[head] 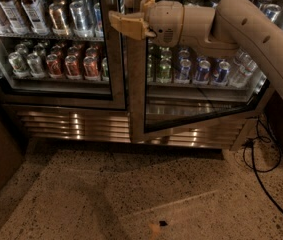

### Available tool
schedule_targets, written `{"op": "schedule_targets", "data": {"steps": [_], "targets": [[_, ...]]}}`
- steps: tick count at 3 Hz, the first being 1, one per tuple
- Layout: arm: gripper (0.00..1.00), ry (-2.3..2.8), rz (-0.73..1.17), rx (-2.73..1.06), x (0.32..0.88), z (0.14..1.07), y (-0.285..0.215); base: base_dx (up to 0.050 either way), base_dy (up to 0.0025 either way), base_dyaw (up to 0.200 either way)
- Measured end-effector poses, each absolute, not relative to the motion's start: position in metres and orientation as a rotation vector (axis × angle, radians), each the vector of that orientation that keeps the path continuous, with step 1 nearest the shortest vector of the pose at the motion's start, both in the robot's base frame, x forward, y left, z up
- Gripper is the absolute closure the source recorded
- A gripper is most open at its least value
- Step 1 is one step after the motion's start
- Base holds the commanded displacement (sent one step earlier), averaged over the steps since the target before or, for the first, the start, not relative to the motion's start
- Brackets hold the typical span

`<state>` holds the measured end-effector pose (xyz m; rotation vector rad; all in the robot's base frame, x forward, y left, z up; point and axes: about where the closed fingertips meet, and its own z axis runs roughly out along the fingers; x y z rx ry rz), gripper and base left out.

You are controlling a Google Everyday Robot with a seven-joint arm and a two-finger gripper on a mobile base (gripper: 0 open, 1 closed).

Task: Open right fridge door

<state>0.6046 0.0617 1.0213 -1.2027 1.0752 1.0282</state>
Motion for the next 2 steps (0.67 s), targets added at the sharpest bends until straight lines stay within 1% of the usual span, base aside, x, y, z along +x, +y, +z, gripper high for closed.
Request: {"op": "schedule_targets", "data": {"steps": [2], "targets": [[0.04, 1.075, 1.028, -1.203, 0.6077, 1.0254, 0.0528, 0.0, 0.0, 0.0]]}}
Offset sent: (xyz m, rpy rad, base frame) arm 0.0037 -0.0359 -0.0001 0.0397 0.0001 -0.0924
